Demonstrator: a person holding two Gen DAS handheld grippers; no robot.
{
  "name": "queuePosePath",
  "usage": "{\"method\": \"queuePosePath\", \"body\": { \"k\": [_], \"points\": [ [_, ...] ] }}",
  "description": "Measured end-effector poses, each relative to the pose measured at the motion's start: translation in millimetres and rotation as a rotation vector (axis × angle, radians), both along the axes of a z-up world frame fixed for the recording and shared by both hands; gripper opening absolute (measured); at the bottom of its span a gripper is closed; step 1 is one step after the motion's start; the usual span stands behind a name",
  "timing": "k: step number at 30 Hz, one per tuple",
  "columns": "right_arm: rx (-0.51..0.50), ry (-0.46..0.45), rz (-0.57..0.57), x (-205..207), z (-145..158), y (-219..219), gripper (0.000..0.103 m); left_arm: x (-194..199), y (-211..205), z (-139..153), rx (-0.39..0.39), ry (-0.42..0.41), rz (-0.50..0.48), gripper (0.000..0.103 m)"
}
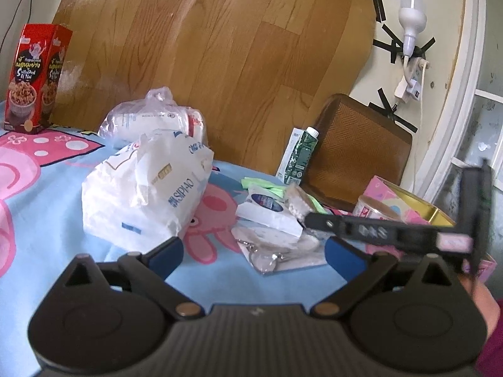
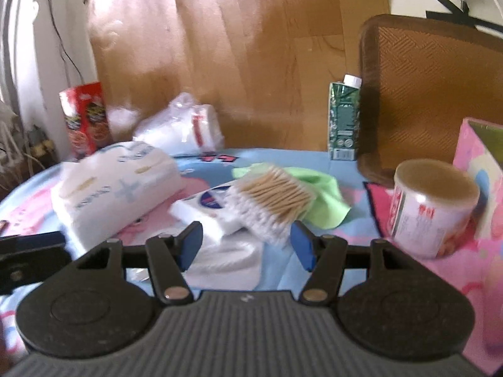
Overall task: Organize soft objects
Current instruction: 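Grasp the cotton-swab pack with the left gripper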
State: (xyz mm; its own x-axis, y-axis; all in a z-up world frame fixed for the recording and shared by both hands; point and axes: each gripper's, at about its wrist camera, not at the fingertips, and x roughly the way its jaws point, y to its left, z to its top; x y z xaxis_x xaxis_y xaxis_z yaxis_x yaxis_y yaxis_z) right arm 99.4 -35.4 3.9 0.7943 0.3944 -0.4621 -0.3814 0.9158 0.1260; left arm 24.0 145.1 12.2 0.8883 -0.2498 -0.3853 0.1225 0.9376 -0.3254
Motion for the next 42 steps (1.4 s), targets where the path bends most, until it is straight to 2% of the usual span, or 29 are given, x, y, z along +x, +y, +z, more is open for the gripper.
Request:
{"method": "queuePosePath", "body": {
  "k": [2, 6, 7, 8, 9, 10, 12, 16, 21, 23, 25, 28, 30, 32, 33, 34, 35, 36, 37, 39, 42],
  "points": [
    [-0.007, 0.019, -0.019, 15.3, 1.1, 4.1, 0.075, 0.1, 0.7, -0.3, -0.008, 0.001, 0.001, 0.100],
    [0.054, 0.104, -0.062, 47.0, 0.6, 10.4, 0.091, 0.5, 3.6, -0.8, -0.024, 0.004, 0.005, 0.100],
    [0.034, 0.142, -0.085, 55.4, -2.8, 14.3, 0.090, 1.1, 4.1, -0.9, -0.028, 0.005, 0.004, 0.100],
    [0.016, 0.172, -0.113, 60.9, -6.8, 16.6, 0.083, 1.3, 4.8, -1.0, -0.031, 0.006, 0.004, 0.100],
    [0.045, 0.187, -0.128, 62.6, -9.3, 14.4, 0.068, 1.5, 5.2, -1.1, -0.034, 0.007, 0.002, 0.100],
    [0.101, 0.196, -0.136, 60.7, -9.8, 8.6, 0.062, 1.9, 5.5, -1.1, -0.036, 0.008, 0.002, 0.100],
    [0.141, 0.194, -0.153, 48.9, -8.3, 1.3, 0.060, 2.6, 5.7, -1.3, -0.039, 0.012, -0.001, 0.100],
    [0.093, 0.115, -0.097, -2.3, -0.3, -3.0, 0.060, 1.5, 5.7, -0.8, -0.040, 0.010, 0.002, 0.101],
    [-0.106, 0.014, 0.018, -82.7, 2.5, -7.2, 0.061, 4.5, 1.5, -1.3, -0.029, 0.029, -0.039, 0.100],
    [-0.199, -0.038, 0.043, -114.3, -2.0, -10.0, 0.064, 6.2, -1.9, -1.5, -0.023, 0.040, -0.074, 0.098],
    [-0.257, -0.062, 0.055, -136.0, -11.4, -13.6, 0.070, 9.8, -8.5, -1.3, -0.007, 0.073, -0.116, 0.091],
    [-0.244, -0.065, 0.032, -146.5, -21.1, -21.0, 0.080, 7.3, -23.8, 0.0, -0.036, 0.120, -0.200, 0.087],
    [-0.217, -0.043, 0.035, -144.0, -20.6, -25.8, 0.081, 0.4, -41.4, 1.4, -0.074, 0.139, -0.277, 0.085],
    [-0.178, -0.015, 0.031, -138.5, -22.0, -30.3, 0.081, -3.2, -61.3, 1.8, -0.055, 0.154, -0.326, 0.079],
    [-0.156, -0.001, 0.030, -137.2, -22.5, -33.4, 0.079, -3.4, -72.7, 0.6, -0.034, 0.170, -0.349, 0.073],
    [-0.127, 0.018, 0.036, -133.9, -22.9, -36.6, 0.071, -2.4, -82.8, -2.0, -0.011, 0.188, -0.371, 0.064],
    [-0.111, 0.017, 0.036, -138.2, -22.8, -38.0, 0.065, -0.7, -92.8, -6.0, 0.010, 0.208, -0.390, 0.060],
    [-0.110, 0.011, 0.037, -140.0, -23.6, -37.2, 0.046, 1.9, -102.6, -10.6, 0.030, 0.233, -0.402, 0.058],
    [-0.106, 0.001, 0.041, -141.8, -23.6, -37.7, 0.033, 1.7, -110.0, -12.6, 0.047, 0.220, -0.395, 0.057],
    [-0.093, -0.004, 0.047, -145.2, -24.6, -39.3, 0.030, 2.1, -122.7, -11.8, 0.084, 0.211, -0.403, 0.057],
    [-0.077, -0.019, 0.026, -151.0, -25.8, -46.5, 0.028, 7.9, -134.8, -3.2, 0.080, 0.213, -0.418, 0.052]
  ]
}}
